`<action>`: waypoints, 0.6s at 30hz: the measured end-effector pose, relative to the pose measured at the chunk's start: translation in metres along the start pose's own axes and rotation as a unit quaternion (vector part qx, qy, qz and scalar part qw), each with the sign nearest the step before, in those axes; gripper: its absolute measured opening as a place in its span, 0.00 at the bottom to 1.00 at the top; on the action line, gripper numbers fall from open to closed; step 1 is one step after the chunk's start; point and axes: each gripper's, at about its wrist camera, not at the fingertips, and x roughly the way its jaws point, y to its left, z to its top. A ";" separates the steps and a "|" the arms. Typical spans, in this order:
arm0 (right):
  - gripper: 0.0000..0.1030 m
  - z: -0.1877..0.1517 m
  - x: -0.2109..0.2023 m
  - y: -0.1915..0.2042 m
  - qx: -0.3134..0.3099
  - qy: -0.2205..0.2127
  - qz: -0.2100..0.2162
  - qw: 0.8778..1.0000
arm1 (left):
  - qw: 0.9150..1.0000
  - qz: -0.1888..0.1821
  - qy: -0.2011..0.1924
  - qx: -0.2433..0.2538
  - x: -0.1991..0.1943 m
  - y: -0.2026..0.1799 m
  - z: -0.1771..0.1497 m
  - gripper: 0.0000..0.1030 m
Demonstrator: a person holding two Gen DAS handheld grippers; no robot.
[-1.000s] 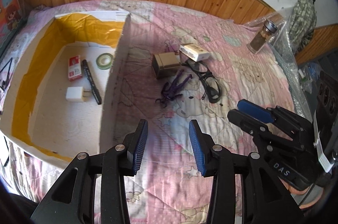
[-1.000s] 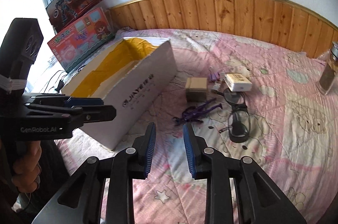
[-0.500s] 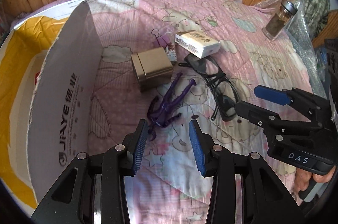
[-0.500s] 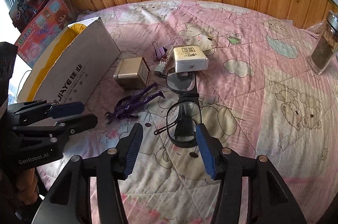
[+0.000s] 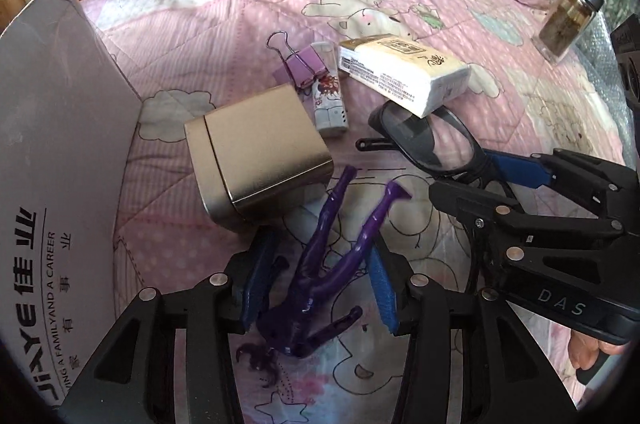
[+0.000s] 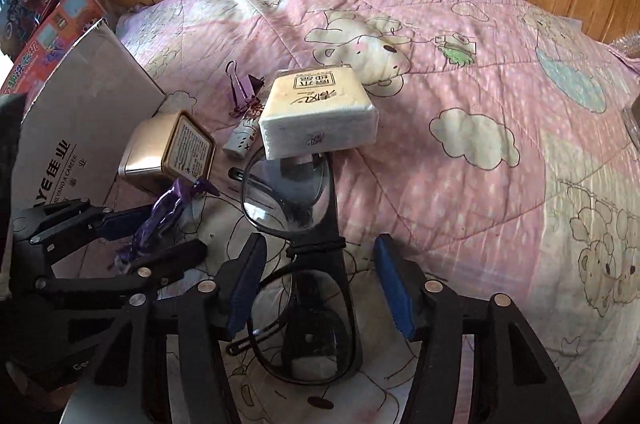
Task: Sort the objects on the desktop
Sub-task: 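Grasp the purple toy figure with the left gripper while the right gripper grasps the black glasses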
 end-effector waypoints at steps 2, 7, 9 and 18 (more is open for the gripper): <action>0.41 0.000 0.002 0.003 -0.009 -0.003 0.002 1.000 | 1.000 0.004 -0.006 0.006 -0.001 -0.001 -0.002 0.46; 0.39 -0.006 0.000 0.003 -0.004 -0.006 0.004 1.000 | 1.000 -0.013 -0.005 0.008 -0.009 -0.001 -0.009 0.24; 0.36 -0.007 -0.005 0.000 0.008 -0.005 0.012 1.000 | 1.000 -0.014 -0.006 0.008 -0.015 -0.002 -0.015 0.23; 0.20 -0.028 -0.034 0.004 0.032 -0.013 0.029 0.999 | 0.998 -0.044 -0.021 -0.031 -0.048 0.001 -0.041 0.20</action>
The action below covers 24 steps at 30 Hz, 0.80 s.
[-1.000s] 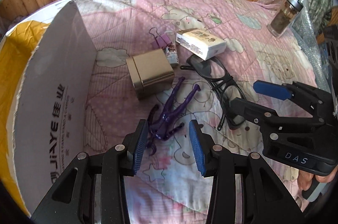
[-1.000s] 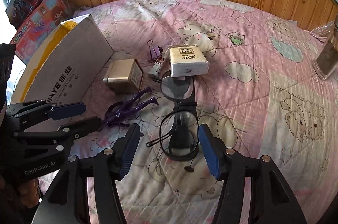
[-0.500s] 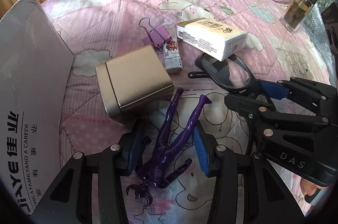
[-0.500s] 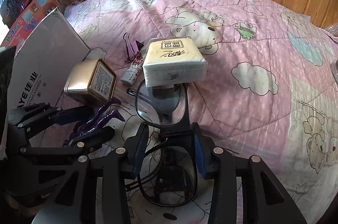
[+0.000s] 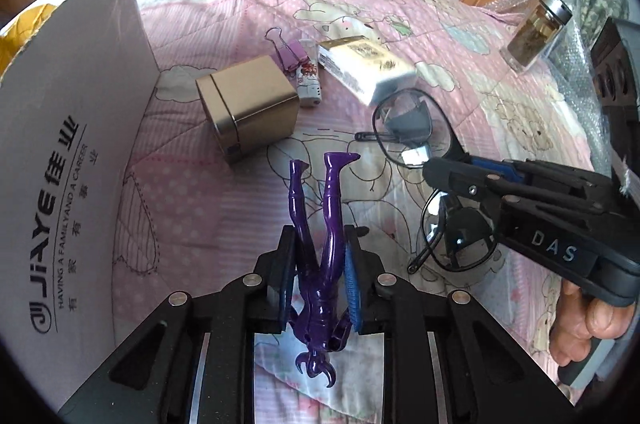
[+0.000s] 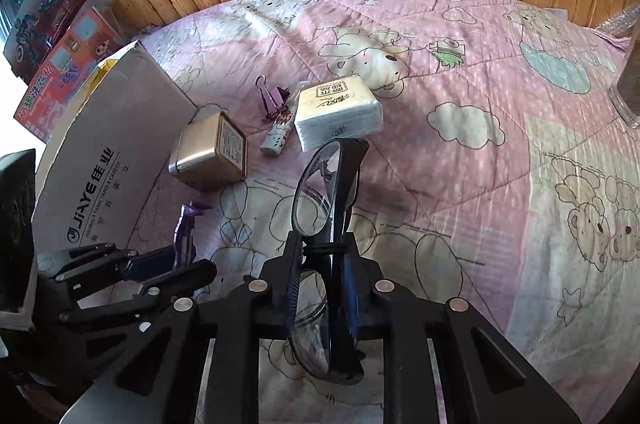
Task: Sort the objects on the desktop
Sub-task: 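Grasp the purple toy figure with the left gripper while the right gripper grasps the black glasses, then carry the purple figure and black glasses over the cardboard box with both grippers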
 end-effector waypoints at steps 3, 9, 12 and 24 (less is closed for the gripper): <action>0.19 0.000 -0.001 0.005 0.001 0.001 0.002 1.000 | 1.000 -0.010 -0.007 -0.012 -0.013 0.004 -0.004 0.10; 0.19 -0.005 -0.020 0.015 0.005 -0.012 0.016 1.000 | 0.999 -0.026 -0.020 -0.027 -0.039 0.014 -0.016 0.10; 0.19 -0.007 -0.026 0.019 0.011 -0.019 0.021 1.000 | 0.998 -0.032 -0.023 -0.040 -0.046 0.018 -0.019 0.10; 0.19 -0.040 -0.053 0.045 0.026 -0.038 0.045 0.998 | 0.996 -0.058 -0.039 -0.058 -0.079 0.025 -0.034 0.10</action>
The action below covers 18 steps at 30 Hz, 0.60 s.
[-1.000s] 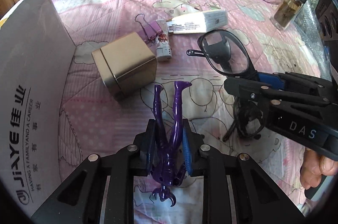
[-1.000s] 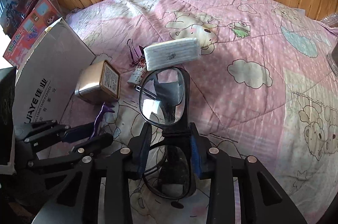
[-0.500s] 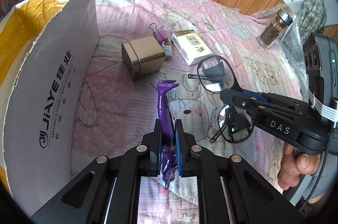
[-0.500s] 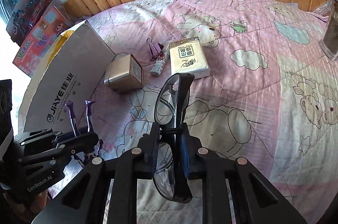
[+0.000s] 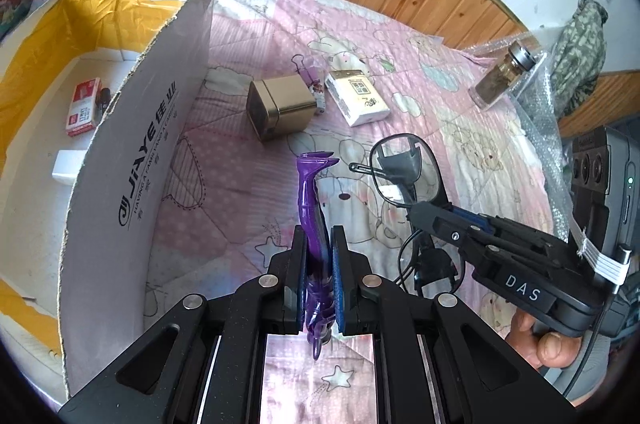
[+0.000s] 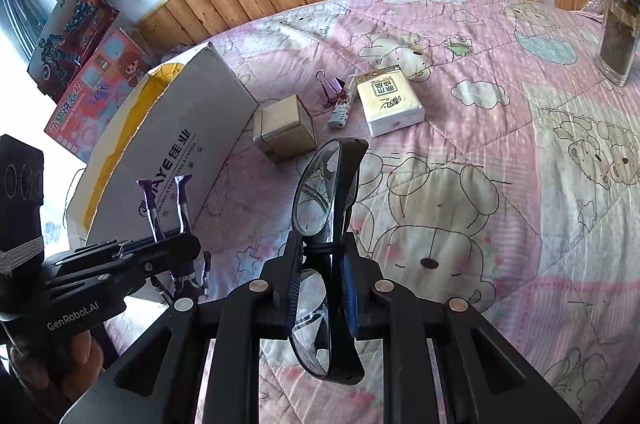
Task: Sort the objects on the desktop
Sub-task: 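Carry the purple figure and black glasses over the cardboard box with both grippers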
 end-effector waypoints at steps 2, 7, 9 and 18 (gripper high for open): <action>0.19 -0.004 -0.006 0.006 -0.005 -0.005 -0.002 1.000 | 1.000 0.000 -0.003 0.000 -0.006 0.000 -0.002 0.10; 0.19 -0.020 -0.017 0.022 -0.025 -0.017 -0.018 0.999 | 1.000 0.002 -0.012 0.008 -0.019 -0.003 -0.008 0.10; 0.19 -0.026 -0.020 0.026 -0.028 -0.019 -0.018 0.999 | 1.000 0.005 -0.015 0.012 -0.023 -0.005 -0.011 0.10; 0.19 -0.046 -0.036 0.042 -0.030 -0.026 -0.010 0.999 | 0.999 -0.002 -0.028 0.021 -0.042 -0.009 -0.020 0.10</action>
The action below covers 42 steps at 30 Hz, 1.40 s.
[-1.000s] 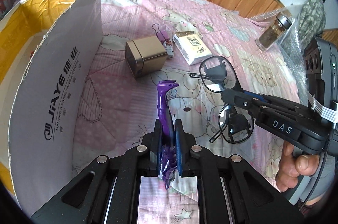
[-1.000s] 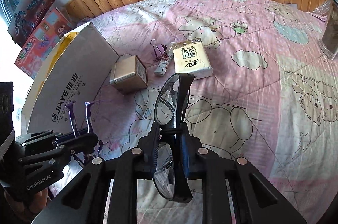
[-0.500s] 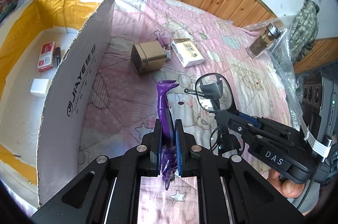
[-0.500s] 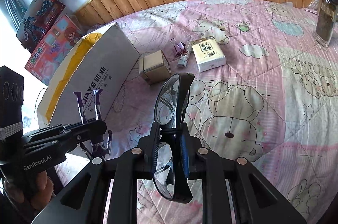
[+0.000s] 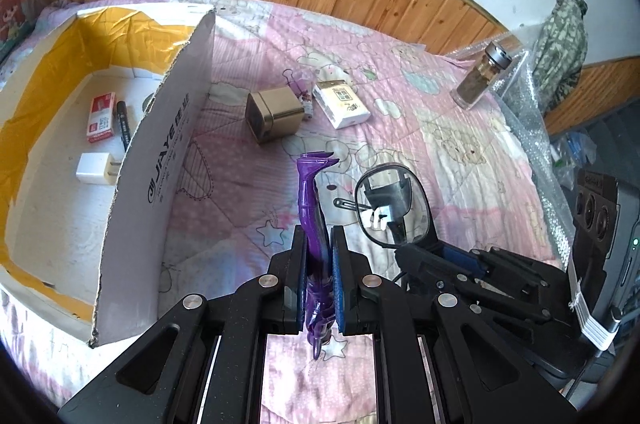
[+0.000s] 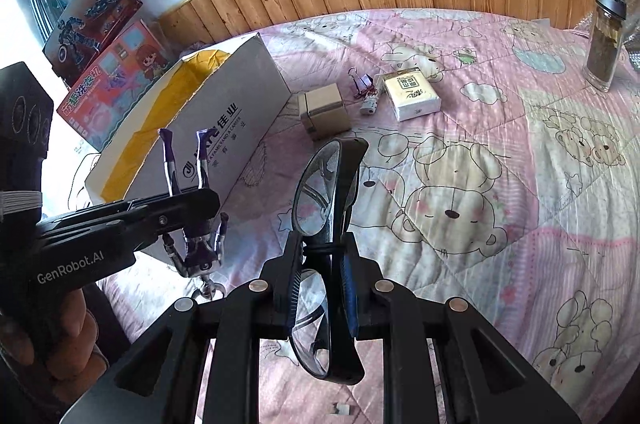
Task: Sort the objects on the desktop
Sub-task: 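Carry the purple figure and black glasses over the cardboard box with both grippers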
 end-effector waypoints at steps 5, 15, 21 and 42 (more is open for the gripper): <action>0.19 -0.005 -0.010 0.011 -0.006 -0.006 0.000 1.000 | 1.000 -0.006 -0.010 -0.001 -0.012 0.002 -0.002 0.10; 0.19 -0.011 -0.023 0.041 -0.030 -0.014 0.007 0.999 | 0.999 -0.011 -0.033 -0.003 -0.036 0.009 -0.005 0.10; 0.19 -0.010 -0.031 0.061 -0.050 -0.022 0.009 0.998 | 0.999 -0.010 -0.051 -0.006 -0.052 0.018 -0.004 0.10; 0.19 0.009 -0.040 0.120 -0.112 -0.037 0.019 0.993 | 0.994 -0.018 -0.098 -0.051 -0.090 0.072 0.008 0.10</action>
